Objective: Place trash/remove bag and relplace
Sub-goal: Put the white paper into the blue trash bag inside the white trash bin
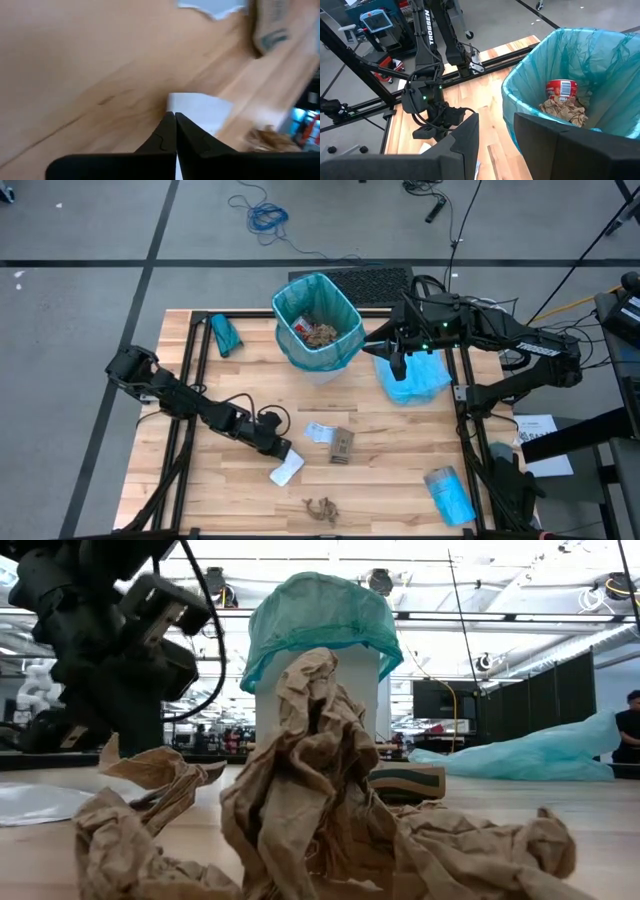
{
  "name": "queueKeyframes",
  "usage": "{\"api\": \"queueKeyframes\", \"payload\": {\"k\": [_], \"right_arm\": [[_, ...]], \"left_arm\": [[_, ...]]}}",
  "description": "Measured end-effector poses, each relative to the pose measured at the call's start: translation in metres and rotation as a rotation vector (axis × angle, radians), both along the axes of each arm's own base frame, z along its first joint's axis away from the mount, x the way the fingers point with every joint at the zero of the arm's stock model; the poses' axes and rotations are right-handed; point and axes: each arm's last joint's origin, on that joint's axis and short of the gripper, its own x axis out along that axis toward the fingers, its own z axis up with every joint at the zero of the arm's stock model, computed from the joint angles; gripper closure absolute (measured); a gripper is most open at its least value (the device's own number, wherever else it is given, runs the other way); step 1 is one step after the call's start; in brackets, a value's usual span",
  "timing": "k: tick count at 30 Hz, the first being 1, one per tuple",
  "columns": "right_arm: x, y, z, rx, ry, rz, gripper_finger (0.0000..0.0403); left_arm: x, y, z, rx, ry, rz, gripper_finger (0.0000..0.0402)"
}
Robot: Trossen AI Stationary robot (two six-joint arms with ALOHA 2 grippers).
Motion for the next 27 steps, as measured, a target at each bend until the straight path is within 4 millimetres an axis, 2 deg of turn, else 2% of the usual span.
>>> {"api": "queueKeyframes", "payload": {"k": [14, 22, 27], "right_arm": [[-0.001, 0.000, -0.002, 0.002, 0.026, 0.000, 0.0287], [-0.001, 0.000, -0.002, 0.002, 0.026, 0.000, 0.0287], [-0.001, 0.000, -0.002, 0.002, 0.027, 0.000, 0.0287]], "left_arm": [[0.003, -0.001, 0.003, -0.014, -0.039, 0.005, 0.0272], [0.004, -0.001, 0.002, -0.004, -0.043, 0.023, 0.0260], [0.013, -0.006, -0.007, -0.033, -0.097, 0.026, 0.0260]]}}
